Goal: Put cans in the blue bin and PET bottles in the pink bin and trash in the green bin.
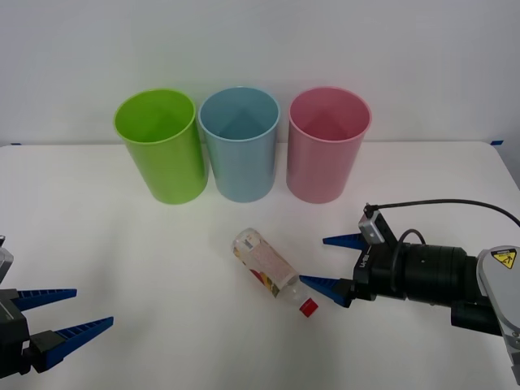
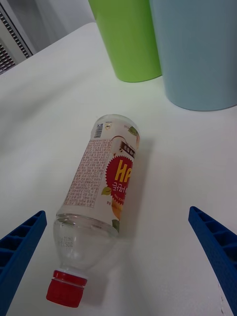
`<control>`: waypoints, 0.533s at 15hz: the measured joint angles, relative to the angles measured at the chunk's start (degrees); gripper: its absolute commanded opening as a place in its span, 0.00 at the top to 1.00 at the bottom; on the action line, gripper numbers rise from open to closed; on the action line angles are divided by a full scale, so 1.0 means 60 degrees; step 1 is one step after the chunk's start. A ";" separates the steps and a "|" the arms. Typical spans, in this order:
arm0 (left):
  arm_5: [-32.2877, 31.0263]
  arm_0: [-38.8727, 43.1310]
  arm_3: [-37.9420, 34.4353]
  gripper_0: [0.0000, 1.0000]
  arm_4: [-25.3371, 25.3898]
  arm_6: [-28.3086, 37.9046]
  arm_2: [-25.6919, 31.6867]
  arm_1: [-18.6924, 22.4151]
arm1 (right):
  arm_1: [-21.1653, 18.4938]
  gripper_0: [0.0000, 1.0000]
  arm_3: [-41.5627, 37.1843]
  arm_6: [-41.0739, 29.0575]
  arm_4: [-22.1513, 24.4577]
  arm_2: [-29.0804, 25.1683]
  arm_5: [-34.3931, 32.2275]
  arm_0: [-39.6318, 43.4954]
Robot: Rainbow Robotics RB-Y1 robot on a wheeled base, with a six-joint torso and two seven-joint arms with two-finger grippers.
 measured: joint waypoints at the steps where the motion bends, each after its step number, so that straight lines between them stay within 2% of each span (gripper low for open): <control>1: 0.0000 -0.0001 0.0000 0.00 -0.0002 0.0017 -0.0020 0.0006 | 0.0000 0.00 0.0000 0.0000 0.0000 0.0000 0.0000 0.0000; 8: 0.0000 0.0009 0.0001 0.00 0.0050 0.0123 -0.0042 -0.0007 | 0.0000 0.00 0.0000 0.0000 0.0000 0.0000 0.0000 0.0000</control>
